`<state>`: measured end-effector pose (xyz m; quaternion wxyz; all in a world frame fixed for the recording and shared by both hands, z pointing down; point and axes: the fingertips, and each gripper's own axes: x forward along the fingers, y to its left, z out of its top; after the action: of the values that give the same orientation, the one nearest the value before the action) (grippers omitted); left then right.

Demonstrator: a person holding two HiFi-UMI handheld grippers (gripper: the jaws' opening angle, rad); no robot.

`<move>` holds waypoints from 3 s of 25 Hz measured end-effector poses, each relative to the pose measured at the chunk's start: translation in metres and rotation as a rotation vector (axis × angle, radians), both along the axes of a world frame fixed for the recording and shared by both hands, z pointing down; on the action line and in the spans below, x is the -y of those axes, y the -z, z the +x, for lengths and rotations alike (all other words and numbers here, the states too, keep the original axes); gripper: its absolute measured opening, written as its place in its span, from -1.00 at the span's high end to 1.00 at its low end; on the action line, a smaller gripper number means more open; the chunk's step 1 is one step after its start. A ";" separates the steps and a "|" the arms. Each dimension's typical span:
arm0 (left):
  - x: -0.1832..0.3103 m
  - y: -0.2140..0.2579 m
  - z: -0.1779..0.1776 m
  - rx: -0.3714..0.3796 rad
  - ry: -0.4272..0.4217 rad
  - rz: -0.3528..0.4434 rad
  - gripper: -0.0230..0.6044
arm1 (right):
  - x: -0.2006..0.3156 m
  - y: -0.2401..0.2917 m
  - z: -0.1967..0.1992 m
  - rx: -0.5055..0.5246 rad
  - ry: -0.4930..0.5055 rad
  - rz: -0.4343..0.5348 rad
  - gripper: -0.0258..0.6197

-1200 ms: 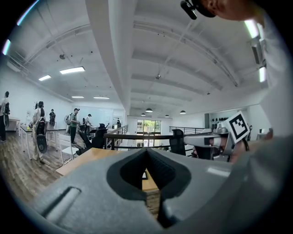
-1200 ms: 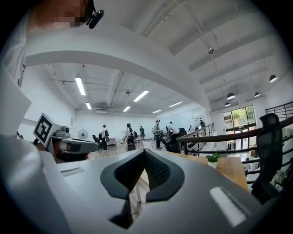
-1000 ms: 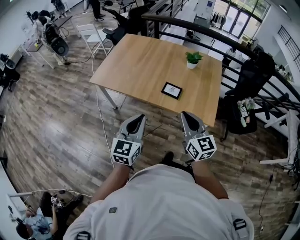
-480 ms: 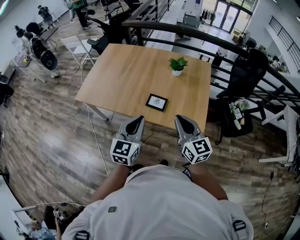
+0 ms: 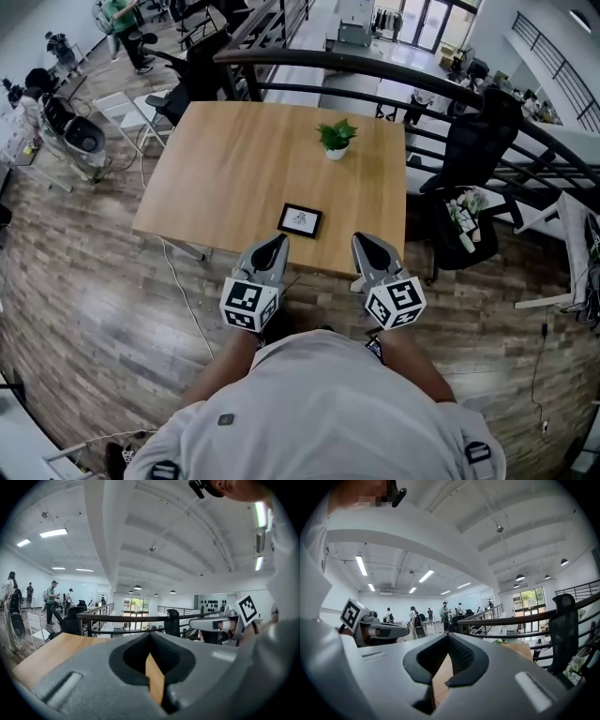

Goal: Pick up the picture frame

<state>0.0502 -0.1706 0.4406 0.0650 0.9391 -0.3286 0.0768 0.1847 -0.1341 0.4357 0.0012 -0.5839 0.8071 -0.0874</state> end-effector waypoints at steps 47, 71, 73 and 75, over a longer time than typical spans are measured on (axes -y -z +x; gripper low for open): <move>0.210 -0.082 0.001 0.120 -0.339 -0.210 0.91 | 0.184 -0.068 -0.021 0.004 -0.297 -0.217 0.87; 0.209 -0.246 0.027 0.272 -0.294 -0.590 0.69 | 0.188 -0.251 0.006 0.151 -0.201 -0.648 0.59; 0.206 -0.261 0.024 0.287 -0.289 -0.621 0.68 | 0.184 -0.265 0.002 0.162 -0.196 -0.683 0.58; 0.203 -0.274 0.020 0.305 -0.284 -0.648 0.67 | 0.179 -0.280 0.001 0.169 -0.198 -0.719 0.58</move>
<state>0.0706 -0.3736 0.7143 0.2975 0.8839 -0.1598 0.3237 0.1857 -0.3126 0.7157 -0.1287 -0.6129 0.6618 -0.4121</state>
